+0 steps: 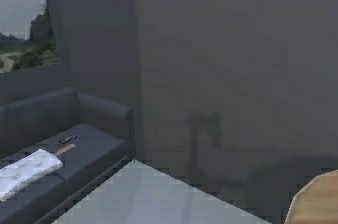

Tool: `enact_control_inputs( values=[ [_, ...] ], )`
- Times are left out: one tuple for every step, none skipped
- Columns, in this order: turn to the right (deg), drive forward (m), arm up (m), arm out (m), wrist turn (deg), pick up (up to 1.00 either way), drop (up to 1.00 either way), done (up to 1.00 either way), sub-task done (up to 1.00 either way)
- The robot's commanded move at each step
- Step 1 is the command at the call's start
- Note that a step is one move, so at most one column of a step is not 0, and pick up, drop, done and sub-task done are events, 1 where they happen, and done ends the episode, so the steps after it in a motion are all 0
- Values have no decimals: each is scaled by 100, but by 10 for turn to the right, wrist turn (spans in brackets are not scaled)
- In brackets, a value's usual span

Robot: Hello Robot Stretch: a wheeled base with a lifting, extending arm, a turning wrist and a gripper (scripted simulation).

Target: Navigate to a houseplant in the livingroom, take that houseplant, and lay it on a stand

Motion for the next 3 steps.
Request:
enact_control_inputs(
  values=[
    [0, 0, 10, 0, 0, 0, 0, 0, 0],
    [0, 0, 16, 0, 0, 0, 0, 0, 0],
    [0, 0, 0, 0, -450, 0, 0, 0, 0]
  ],
)
